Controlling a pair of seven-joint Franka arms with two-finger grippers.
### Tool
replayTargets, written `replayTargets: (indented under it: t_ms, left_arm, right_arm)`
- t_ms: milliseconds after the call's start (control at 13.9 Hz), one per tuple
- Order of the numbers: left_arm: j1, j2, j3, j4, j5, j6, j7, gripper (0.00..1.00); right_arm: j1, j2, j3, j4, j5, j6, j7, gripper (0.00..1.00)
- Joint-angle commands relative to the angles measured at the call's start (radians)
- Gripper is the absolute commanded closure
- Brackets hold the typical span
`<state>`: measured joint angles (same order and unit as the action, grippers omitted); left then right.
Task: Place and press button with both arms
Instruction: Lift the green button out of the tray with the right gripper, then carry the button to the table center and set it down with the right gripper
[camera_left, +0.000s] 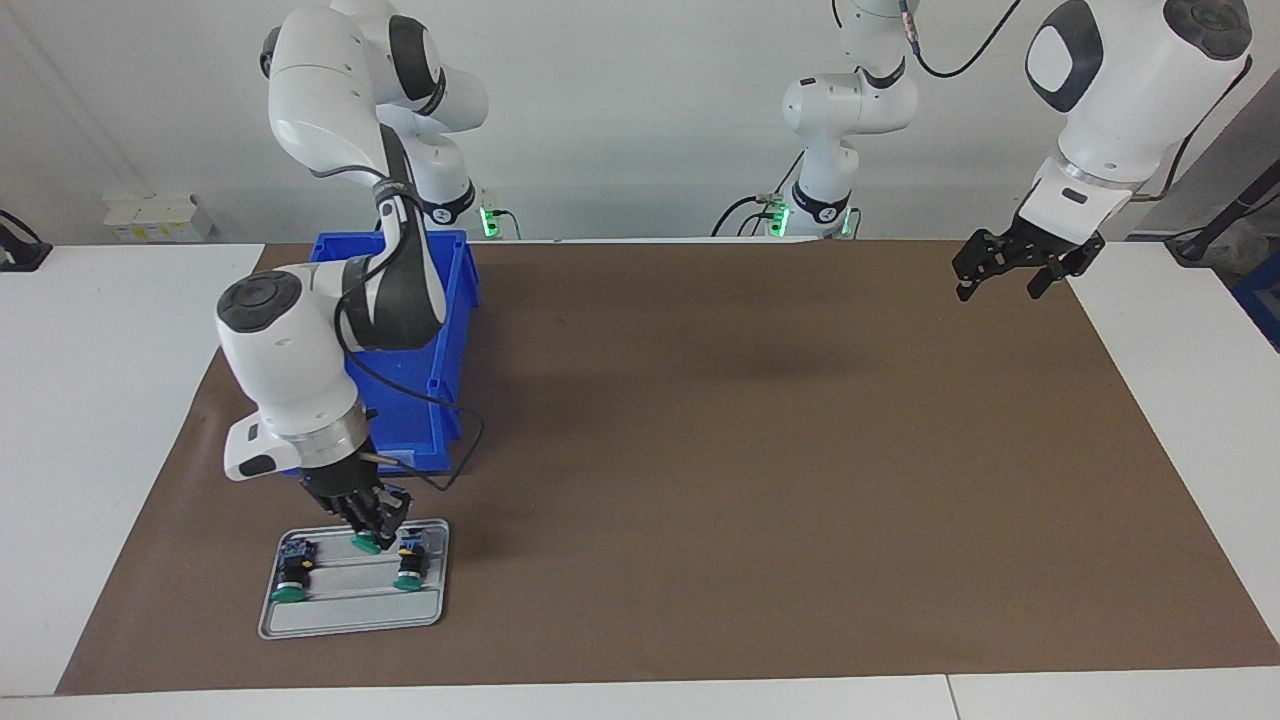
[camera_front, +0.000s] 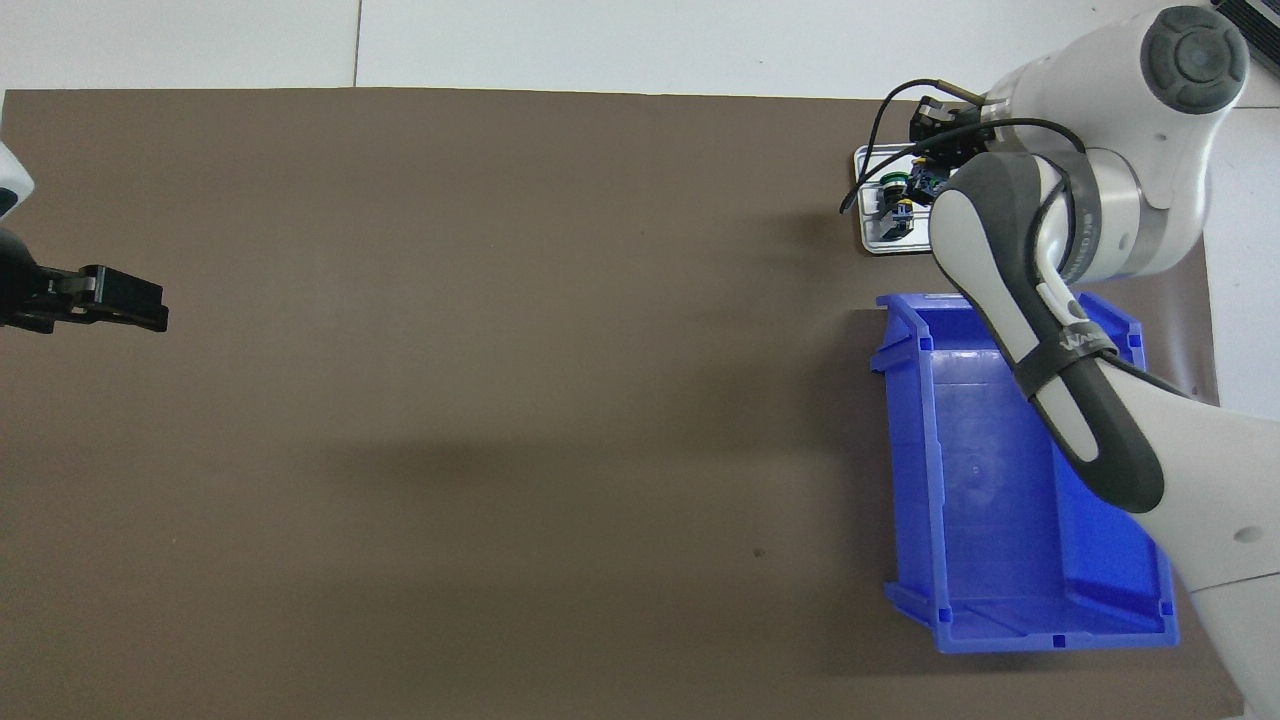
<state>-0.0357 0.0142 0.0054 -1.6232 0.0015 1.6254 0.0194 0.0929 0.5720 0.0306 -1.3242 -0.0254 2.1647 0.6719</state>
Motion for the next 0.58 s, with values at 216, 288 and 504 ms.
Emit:
replayTargets:
  t_ms: [216, 288, 504]
  left_arm:
    - [0.008, -0.011, -0.007, -0.012, -0.003, -0.002, -0.003, 0.0]
    - [0.008, -0.011, -0.007, -0.012, -0.003, -0.002, -0.003, 0.0]
    - [0.008, -0.011, -0.007, -0.012, -0.003, -0.002, -0.003, 0.0]
  right_arm:
    - [0.232, -0.032, -0.011, -0.021, -0.12, -0.083, 0.641, 1.0]
    - [0.258, -0.035, -0.005, -0.007, -0.122, -0.097, 0.741, 1.0]
    - [0.349, -0.029, -0.009, 0.032, -0.128, -0.169, 0.978, 1.0]
